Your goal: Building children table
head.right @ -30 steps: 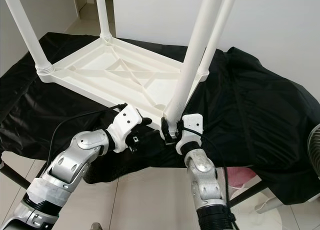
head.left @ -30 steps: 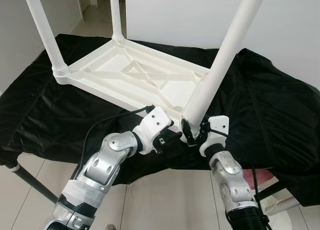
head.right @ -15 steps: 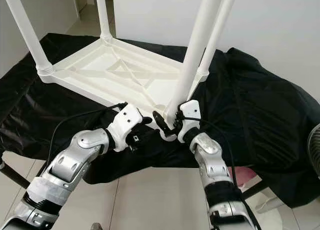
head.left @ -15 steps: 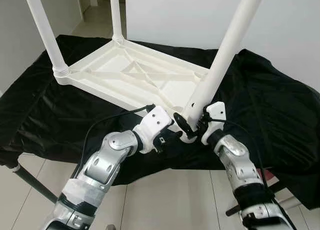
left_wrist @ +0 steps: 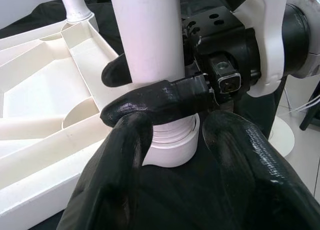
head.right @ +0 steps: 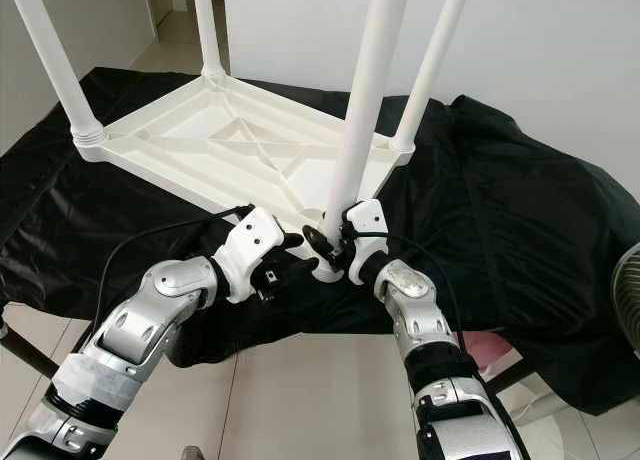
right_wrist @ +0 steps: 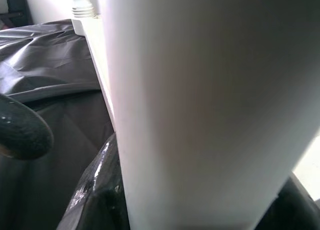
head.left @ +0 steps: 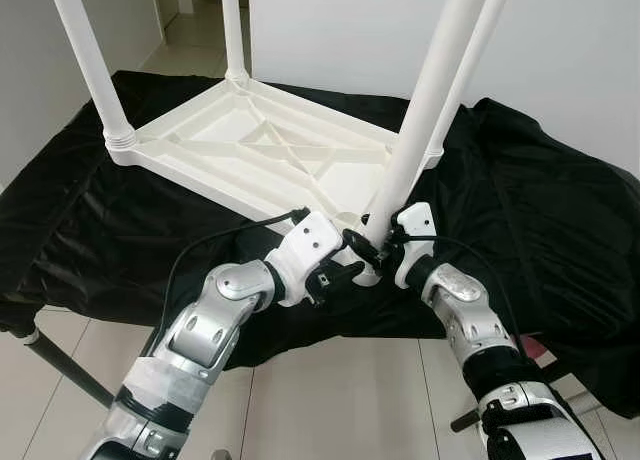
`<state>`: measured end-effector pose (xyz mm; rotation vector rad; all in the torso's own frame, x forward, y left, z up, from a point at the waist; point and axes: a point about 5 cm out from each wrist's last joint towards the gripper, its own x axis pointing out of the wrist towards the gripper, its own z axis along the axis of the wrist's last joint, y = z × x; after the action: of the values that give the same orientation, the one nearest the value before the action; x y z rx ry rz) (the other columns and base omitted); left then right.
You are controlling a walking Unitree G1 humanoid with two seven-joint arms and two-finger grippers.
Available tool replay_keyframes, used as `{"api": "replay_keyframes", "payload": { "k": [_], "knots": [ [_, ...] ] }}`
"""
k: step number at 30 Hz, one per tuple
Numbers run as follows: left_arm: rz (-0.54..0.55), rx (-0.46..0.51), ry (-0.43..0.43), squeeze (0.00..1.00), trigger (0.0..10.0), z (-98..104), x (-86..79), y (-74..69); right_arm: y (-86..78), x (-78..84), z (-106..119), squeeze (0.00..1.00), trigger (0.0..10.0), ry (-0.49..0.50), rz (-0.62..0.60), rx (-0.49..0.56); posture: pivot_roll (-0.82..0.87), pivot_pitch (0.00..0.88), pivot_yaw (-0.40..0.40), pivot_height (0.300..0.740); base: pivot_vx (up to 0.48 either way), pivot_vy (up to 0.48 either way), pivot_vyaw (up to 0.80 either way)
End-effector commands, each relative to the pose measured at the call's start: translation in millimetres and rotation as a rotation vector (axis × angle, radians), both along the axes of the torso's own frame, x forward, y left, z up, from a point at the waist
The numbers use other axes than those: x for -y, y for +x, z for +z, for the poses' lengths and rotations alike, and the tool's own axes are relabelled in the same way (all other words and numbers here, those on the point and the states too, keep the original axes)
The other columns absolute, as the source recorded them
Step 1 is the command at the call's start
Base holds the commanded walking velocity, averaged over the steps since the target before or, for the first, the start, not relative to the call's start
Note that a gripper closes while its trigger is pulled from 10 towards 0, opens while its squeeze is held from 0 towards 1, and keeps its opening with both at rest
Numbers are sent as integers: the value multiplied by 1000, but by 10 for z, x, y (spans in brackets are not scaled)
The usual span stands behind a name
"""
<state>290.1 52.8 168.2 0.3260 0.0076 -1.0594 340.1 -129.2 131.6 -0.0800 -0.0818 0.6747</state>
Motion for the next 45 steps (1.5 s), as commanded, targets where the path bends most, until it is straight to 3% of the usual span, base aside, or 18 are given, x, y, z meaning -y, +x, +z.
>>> {"api": "replay_keyframes", "payload": {
  "k": [1, 3, 4, 7, 13, 20, 24, 31, 38, 45],
  "knots": [
    [5, 5, -1, 0, 10000, 23, -4, 4, 10, 37, -30, 0, 2353, -15, -9, -6, 37, 27, -49, 740, 0, 0, 0],
    [4, 5, -2, 0, 10000, 24, -4, 3, 19, 54, -42, 0, 2353, -17, -25, -5, 32, 33, -45, 740, 0, 0, 0],
    [4, 4, -1, 0, 10000, 24, -4, 6, 24, 71, -45, 0, 10000, -9, -46, -6, 32, 33, -45, 740, 0, 0, 0],
    [4, 4, -1, 0, 10000, 24, -3, 8, 27, 81, -45, 0, 10000, -3, -59, -7, 32, 33, -45, 740, 0, 0, 0],
    [-2, -1, -6, 0, 10000, 20, 18, 4, 11, 156, -19, 0, 10000, 12, -252, 17, 16, 41, -44, 740, 0, 0, 0],
    [-4, -3, -10, 0, 10000, 17, 27, 3, -42, 137, -7, 0, 10000, 50, -325, 25, 12, 43, -48, 740, 0, 0, 0],
    [-5, -5, -11, 0, 10000, 13, 35, 2, -88, 112, -25, 0, 10000, 81, -410, 17, 9, 44, -51, 740, 0, 0, 0],
    [-6, -6, -13, 0, 10000, 5, 48, -3, -221, -38, -114, 0, 10000, 119, -664, -35, 12, 45, -59, 740, 0, 0, 0],
    [-7, -6, -16, 0, 10000, 8, 60, -11, -251, -149, -76, 0, 10000, 155, -689, -40, 15, 47, -63, 740, 0, 0, 0],
    [-5, -5, -14, 0, 10000, 5, 54, -14, -267, -94, -59, 0, 10000, 145, -708, -29, 20, 46, -68, 740, 0, 0, 0]
  ]
}}
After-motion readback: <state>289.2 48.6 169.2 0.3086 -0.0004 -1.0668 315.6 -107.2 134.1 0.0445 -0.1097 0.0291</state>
